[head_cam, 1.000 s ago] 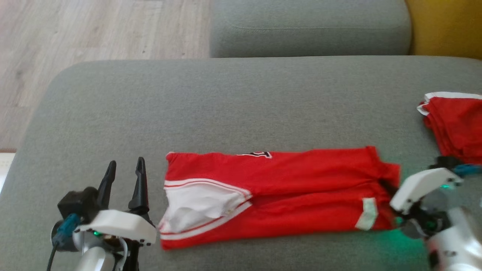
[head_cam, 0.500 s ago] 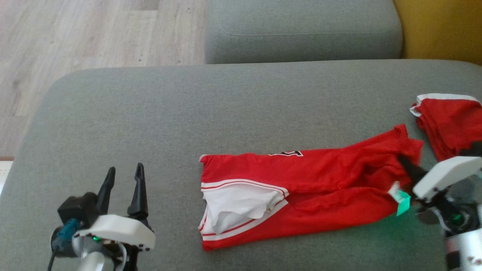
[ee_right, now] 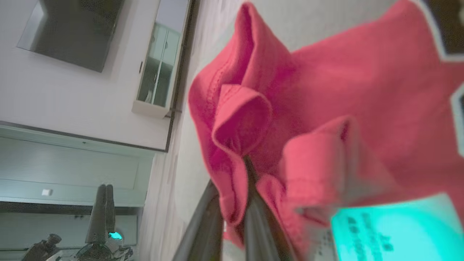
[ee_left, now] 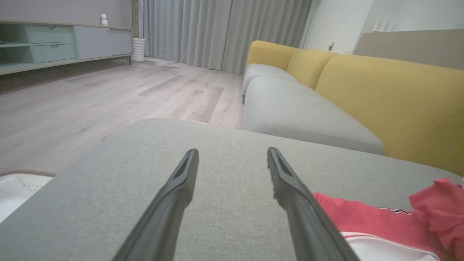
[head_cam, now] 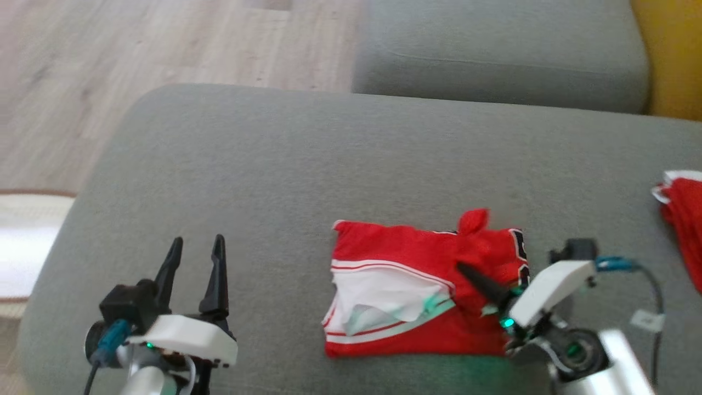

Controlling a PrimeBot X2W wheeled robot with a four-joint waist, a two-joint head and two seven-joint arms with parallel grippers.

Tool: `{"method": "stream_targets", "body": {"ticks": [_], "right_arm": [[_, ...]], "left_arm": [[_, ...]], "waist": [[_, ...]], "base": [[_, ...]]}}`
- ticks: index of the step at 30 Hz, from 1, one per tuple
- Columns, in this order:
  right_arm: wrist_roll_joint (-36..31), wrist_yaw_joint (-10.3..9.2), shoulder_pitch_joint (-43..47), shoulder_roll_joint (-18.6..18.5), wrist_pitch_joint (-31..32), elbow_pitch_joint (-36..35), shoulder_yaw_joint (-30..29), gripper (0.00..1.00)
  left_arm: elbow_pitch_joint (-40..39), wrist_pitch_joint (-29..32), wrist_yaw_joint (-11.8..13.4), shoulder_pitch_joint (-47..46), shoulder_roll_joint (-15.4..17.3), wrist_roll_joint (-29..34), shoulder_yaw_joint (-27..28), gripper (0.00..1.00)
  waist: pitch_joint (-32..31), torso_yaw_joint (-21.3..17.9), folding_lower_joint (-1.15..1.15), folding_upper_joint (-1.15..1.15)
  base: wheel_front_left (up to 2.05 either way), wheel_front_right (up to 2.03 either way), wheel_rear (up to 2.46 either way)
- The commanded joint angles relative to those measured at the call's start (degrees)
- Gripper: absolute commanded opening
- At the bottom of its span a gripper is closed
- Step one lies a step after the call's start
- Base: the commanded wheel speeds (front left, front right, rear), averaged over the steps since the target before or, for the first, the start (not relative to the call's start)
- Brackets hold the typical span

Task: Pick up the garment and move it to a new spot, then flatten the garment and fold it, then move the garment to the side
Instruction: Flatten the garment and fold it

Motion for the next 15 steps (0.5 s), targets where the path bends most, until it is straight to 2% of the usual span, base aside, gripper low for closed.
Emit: {"method": "stream_targets", "body": {"ticks": [1,2,8,15], "right_arm": [[2.60,-0.04,-3.46,0.18,-1.74,-0.28,3.37,0.00],[5.71,-0.04,-4.91,0.18,-3.95,2.60,6.70,0.00],[12.85,-0.04,-9.63,0.19,-9.18,9.83,15.19,0.00],[19.07,-0.04,-14.19,0.20,-12.56,17.61,21.60,0.00]], "left_arm": [[-1.21,-0.70,-0.42,-2.35,-0.09,0.75,2.60,1.00],[-0.52,-0.70,-1.01,-2.66,-0.60,1.09,2.60,1.00],[1.28,-0.70,-2.28,-3.43,-1.60,1.98,2.87,1.00],[2.34,-0.70,-2.95,-3.73,-2.31,2.63,3.83,1.00]], "waist": [[0.23,2.70,0.00,0.00],[0.38,4.57,0.00,0.00],[0.72,9.10,0.00,0.00],[1.39,10.55,0.00,0.00]], "base": [[0.00,0.00,0.00],[0.00,0.00,0.00],[0.00,0.00,0.00],[0.00,0.00,0.00]]}}
